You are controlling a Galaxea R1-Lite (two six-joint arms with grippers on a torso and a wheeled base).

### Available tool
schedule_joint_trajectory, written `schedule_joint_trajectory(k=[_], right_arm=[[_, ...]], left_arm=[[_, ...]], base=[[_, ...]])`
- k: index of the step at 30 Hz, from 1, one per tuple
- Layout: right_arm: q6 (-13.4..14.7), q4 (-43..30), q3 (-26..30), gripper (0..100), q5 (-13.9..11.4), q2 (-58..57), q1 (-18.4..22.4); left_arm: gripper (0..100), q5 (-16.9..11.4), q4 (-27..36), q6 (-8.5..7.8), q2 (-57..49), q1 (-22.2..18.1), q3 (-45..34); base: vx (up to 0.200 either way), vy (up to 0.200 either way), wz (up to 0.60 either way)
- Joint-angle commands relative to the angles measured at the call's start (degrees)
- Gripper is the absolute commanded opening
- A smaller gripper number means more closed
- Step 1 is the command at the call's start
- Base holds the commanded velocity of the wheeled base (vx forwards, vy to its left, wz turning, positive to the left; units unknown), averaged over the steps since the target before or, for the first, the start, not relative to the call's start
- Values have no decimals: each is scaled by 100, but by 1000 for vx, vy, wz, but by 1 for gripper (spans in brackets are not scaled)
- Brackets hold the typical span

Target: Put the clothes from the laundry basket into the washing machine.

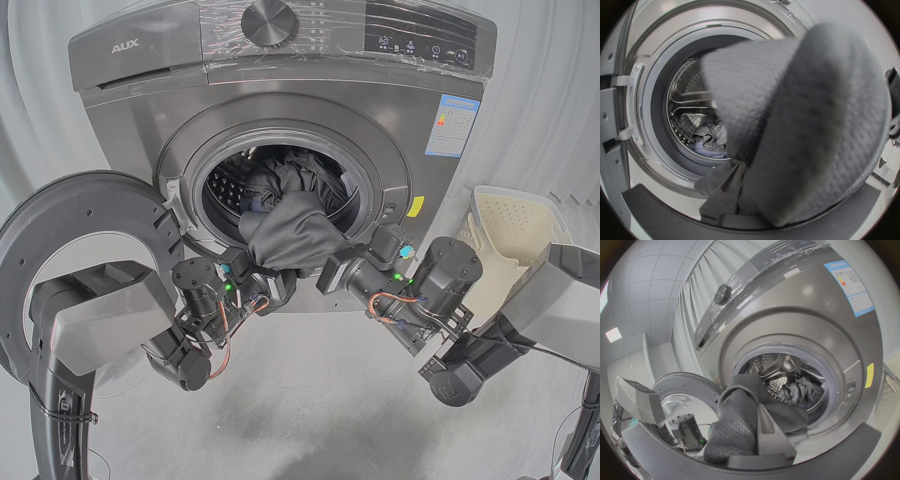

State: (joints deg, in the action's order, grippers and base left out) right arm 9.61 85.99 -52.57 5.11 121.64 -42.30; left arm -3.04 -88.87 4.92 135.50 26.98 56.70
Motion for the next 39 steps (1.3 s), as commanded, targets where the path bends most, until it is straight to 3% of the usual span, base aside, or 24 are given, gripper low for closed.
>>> schedule_joint_trajectory(k=[1, 10, 18, 25, 26, 32, 35, 36, 37, 39], right_arm=[[50, 23, 308, 0, -1, -123, 328], [76, 23, 449, 0, -1, 220, 530], [94, 102, 493, 0, -10, 747, 495], [41, 216, 695, 0, -80, 589, 424], [41, 216, 695, 100, -80, 589, 424], [50, 216, 1187, 100, -194, -17, 214], [-91, 216, 1759, 100, -625, -492, 11], [-91, 216, 1759, 100, -625, -492, 11], [-275, 216, 2321, 100, -950, -835, -129], [-328, 172, 2787, 100, -1126, -1125, -296]], left_arm=[[0, 22, -8, 35, -357, -43, -221], [0, 14, -8, 52, -1148, 106, -845], [0, 14, -8, 255, -1729, 238, -1346], [0, 14, -8, 255, -1764, 255, -1390], [0, 14, -8, 255, -1764, 255, -1390], [0, 31, -8, 237, -1843, 299, -1574], [0, 22, -8, 219, -2071, 291, -1847], [0, 22, -8, 219, -2071, 291, -1847], [0, 22, -8, 202, -2230, 255, -2066], [0, 22, -8, 202, -2414, 238, -2295]], base=[[0, 0, 0], [0, 0, 0], [0, 0, 0], [0, 0, 0], [0, 0, 0], [0, 0, 0], [0, 0, 0], [0, 0, 0], [0, 0, 0], [0, 0, 0]])
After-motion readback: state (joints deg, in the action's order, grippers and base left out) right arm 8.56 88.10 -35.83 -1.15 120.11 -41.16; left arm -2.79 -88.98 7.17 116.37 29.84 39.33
